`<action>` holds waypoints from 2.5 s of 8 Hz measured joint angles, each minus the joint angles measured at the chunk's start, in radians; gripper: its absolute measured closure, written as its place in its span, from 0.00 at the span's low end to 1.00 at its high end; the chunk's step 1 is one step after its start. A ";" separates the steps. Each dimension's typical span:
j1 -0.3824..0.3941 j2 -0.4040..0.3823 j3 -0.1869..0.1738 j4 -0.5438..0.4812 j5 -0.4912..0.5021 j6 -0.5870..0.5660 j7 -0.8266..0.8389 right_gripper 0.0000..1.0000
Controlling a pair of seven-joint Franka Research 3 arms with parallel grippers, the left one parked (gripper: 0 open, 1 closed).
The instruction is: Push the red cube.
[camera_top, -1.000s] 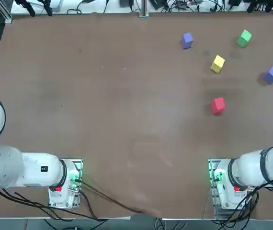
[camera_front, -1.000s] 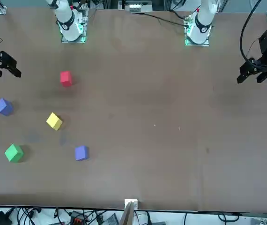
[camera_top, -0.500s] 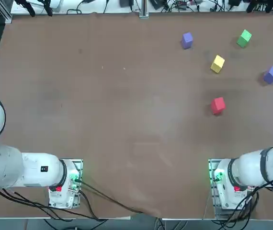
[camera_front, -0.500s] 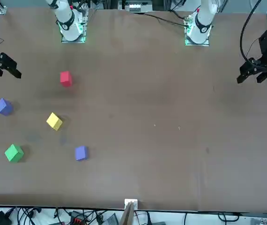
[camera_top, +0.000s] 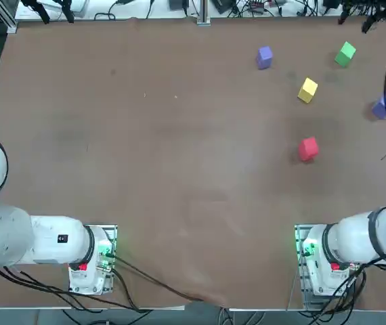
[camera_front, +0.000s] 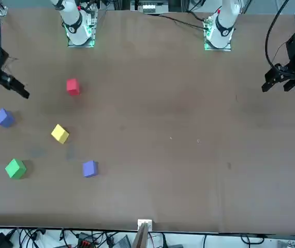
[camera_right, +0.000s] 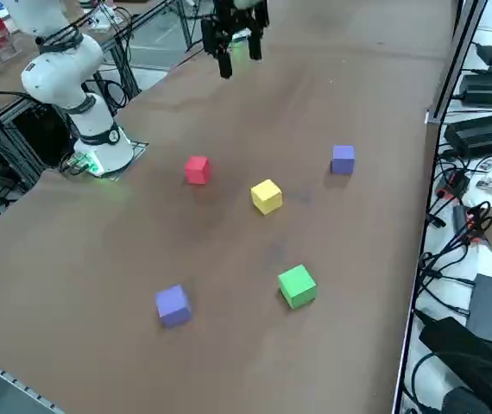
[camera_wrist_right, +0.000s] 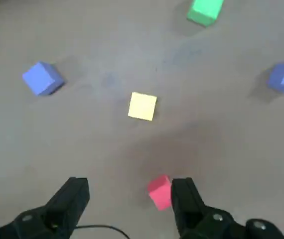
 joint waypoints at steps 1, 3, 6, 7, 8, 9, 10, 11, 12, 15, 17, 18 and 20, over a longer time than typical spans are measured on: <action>0.012 -0.002 0.003 -0.043 0.010 0.023 0.051 0.00; 0.034 -0.021 0.004 -0.141 0.025 0.088 0.169 0.00; 0.074 -0.096 0.005 -0.310 0.026 0.164 0.299 0.01; 0.076 -0.125 0.009 -0.359 0.026 0.170 0.308 0.01; 0.077 -0.144 0.021 -0.399 0.026 0.177 0.322 0.01; 0.078 -0.156 0.031 -0.433 0.026 0.198 0.348 0.02; 0.079 -0.167 0.042 -0.467 0.026 0.230 0.377 0.03; 0.080 -0.179 0.053 -0.502 0.026 0.257 0.407 0.03; 0.080 -0.187 0.066 -0.531 0.027 0.274 0.440 0.04; 0.084 -0.193 0.126 -0.592 0.027 0.328 0.585 0.08; 0.086 -0.193 0.152 -0.634 0.027 0.374 0.662 0.12; 0.086 -0.193 0.158 -0.651 0.027 0.387 0.687 0.14; 0.086 -0.194 0.178 -0.687 0.027 0.419 0.729 0.18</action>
